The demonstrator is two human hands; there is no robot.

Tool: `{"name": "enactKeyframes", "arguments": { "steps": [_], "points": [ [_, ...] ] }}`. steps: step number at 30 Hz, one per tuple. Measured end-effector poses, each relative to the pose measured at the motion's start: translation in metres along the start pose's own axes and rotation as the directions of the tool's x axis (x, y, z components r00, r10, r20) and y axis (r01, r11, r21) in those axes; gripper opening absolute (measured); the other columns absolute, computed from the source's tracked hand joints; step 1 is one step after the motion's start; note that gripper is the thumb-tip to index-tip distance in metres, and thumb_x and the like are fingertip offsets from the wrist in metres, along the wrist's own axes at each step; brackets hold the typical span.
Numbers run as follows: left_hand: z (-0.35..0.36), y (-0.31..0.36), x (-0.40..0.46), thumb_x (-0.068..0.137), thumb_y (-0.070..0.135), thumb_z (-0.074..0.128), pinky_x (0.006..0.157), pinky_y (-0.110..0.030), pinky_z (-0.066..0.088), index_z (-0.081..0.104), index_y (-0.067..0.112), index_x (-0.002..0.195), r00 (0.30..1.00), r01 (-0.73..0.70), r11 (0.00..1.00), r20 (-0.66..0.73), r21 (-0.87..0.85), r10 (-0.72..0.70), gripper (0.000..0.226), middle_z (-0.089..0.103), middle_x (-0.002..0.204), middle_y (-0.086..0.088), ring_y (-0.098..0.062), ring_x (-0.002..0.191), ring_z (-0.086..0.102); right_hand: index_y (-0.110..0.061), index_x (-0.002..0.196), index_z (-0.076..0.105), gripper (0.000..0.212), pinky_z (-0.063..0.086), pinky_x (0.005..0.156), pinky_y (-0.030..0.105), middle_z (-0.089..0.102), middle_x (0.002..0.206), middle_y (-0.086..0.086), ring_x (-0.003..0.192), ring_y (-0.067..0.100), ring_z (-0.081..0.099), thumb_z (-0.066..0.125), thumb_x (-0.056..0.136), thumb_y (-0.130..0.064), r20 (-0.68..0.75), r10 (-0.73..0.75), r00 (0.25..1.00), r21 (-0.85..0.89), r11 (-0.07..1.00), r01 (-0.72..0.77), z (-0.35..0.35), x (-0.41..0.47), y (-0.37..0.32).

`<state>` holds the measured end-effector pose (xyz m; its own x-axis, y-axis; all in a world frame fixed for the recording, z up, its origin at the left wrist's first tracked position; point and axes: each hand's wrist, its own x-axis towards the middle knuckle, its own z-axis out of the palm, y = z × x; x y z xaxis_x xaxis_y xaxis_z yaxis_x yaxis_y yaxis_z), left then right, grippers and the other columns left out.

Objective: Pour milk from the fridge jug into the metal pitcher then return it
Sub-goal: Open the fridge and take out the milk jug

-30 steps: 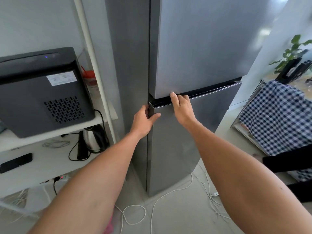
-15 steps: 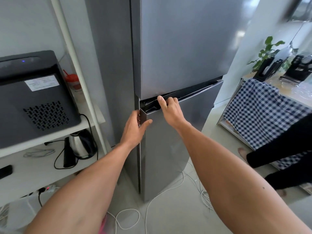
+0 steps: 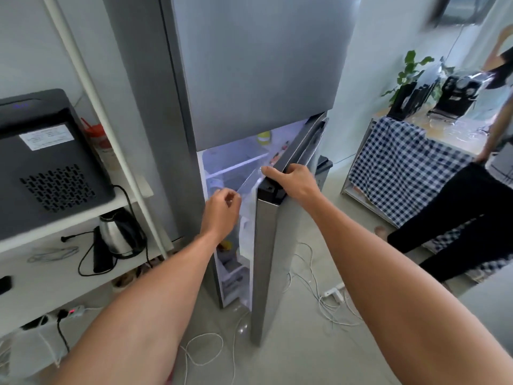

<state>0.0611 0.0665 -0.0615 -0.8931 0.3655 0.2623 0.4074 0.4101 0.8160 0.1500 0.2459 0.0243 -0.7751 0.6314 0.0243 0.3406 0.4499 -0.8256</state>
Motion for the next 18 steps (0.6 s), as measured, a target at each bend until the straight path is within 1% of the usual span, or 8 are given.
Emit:
{"name": "enactKeyframes", "arguments": {
  "steps": [3, 5, 7, 9, 10, 12, 15, 18],
  "points": [
    [0.030, 0.019, -0.013, 0.099, 0.022, 0.060, 0.086, -0.033, 0.053, 0.073, 0.014, 0.109, 0.994, -0.033, 0.999, 0.101, 0.004, 0.033, 0.017, 0.070, 0.111, -0.003, -0.019, 0.098, 0.066, -0.019, 0.068, 0.053, 0.047, 0.037, 0.054, 0.028, 0.053, 0.062, -0.005, 0.058, 0.014, 0.050, 0.080, 0.078, -0.057, 0.014, 0.004, 1.000, 0.049, 0.999, -0.005, -0.041, -0.017, 0.021],
    [0.050, 0.032, -0.024, 0.100, 0.020, 0.061, 0.093, -0.027, 0.046, 0.071, 0.010, 0.120, 0.985, -0.067, 0.997, 0.163, 0.030, 0.061, 0.025, 0.067, 0.124, -0.006, -0.022, 0.110, 0.063, -0.020, 0.071, 0.050, 0.045, 0.038, 0.055, 0.028, 0.051, 0.063, -0.006, 0.058, 0.013, 0.049, 0.082, 0.078, -0.051, -0.010, 0.013, 1.000, 0.047, 0.999, -0.013, -0.068, -0.028, 0.034],
    [0.070, 0.044, -0.034, 0.100, 0.020, 0.061, 0.100, -0.027, 0.043, 0.069, 0.009, 0.125, 0.973, -0.109, 0.992, 0.213, 0.060, 0.094, 0.028, 0.065, 0.132, -0.006, -0.023, 0.120, 0.059, -0.016, 0.080, 0.054, 0.044, 0.046, 0.058, 0.032, 0.057, 0.070, -0.003, 0.062, 0.014, 0.054, 0.084, 0.076, -0.048, -0.025, 0.033, 0.999, 0.060, 0.998, -0.031, -0.095, -0.038, 0.049],
    [0.091, 0.054, -0.041, 0.101, 0.022, 0.061, 0.109, -0.035, 0.043, 0.068, 0.008, 0.127, 0.956, -0.132, 0.989, 0.273, 0.069, 0.109, 0.031, 0.061, 0.141, -0.007, -0.025, 0.130, 0.055, -0.009, 0.096, 0.063, 0.049, 0.058, 0.070, 0.042, 0.068, 0.084, 0.006, 0.074, 0.021, 0.066, 0.086, 0.074, -0.047, -0.057, 0.052, 0.997, 0.094, 0.994, -0.047, -0.120, -0.046, 0.065],
    [0.101, 0.058, -0.044, 0.101, 0.024, 0.061, 0.112, -0.039, 0.042, 0.068, 0.009, 0.129, 0.947, -0.132, 0.988, 0.304, 0.079, 0.102, 0.032, 0.058, 0.145, -0.007, -0.025, 0.134, 0.053, -0.007, 0.101, 0.066, 0.050, 0.060, 0.075, 0.042, 0.071, 0.090, 0.009, 0.080, 0.024, 0.069, 0.086, 0.075, -0.045, -0.085, 0.057, 0.995, 0.102, 0.994, -0.048, -0.132, -0.050, 0.072],
    [0.119, 0.068, -0.050, 0.102, 0.029, 0.060, 0.116, -0.042, 0.038, 0.067, 0.013, 0.131, 0.925, -0.141, 0.985, 0.368, 0.095, 0.097, 0.034, 0.051, 0.153, -0.004, -0.024, 0.139, 0.048, -0.008, 0.103, 0.071, 0.042, 0.061, 0.078, 0.038, 0.074, 0.095, 0.010, 0.084, 0.024, 0.072, 0.084, 0.079, -0.041, -0.138, 0.051, 0.989, 0.097, 0.995, -0.038, -0.153, -0.056, 0.086],
    [0.144, 0.082, -0.055, 0.103, 0.037, 0.058, 0.118, -0.047, 0.034, 0.068, 0.017, 0.130, 0.881, -0.203, 0.974, 0.453, 0.099, 0.137, 0.035, 0.043, 0.159, 0.000, -0.023, 0.144, 0.042, -0.007, 0.095, 0.078, 0.035, 0.059, 0.071, 0.038, 0.076, 0.087, 0.011, 0.074, 0.019, 0.069, 0.078, 0.084, -0.040, -0.208, 0.052, 0.977, 0.052, 0.998, -0.042, -0.181, -0.060, 0.106],
    [0.166, 0.098, -0.051, 0.103, 0.037, 0.058, 0.121, -0.046, 0.026, 0.069, 0.017, 0.130, 0.837, -0.291, 0.951, 0.509, 0.106, 0.200, 0.035, 0.043, 0.159, -0.005, -0.025, 0.148, 0.035, 0.000, 0.092, 0.075, 0.040, 0.046, 0.060, 0.034, 0.067, 0.071, 0.011, 0.061, 0.017, 0.054, 0.070, 0.088, -0.040, -0.287, 0.055, 0.956, -0.001, 0.998, -0.057, -0.205, -0.061, 0.125]
  ]
}}
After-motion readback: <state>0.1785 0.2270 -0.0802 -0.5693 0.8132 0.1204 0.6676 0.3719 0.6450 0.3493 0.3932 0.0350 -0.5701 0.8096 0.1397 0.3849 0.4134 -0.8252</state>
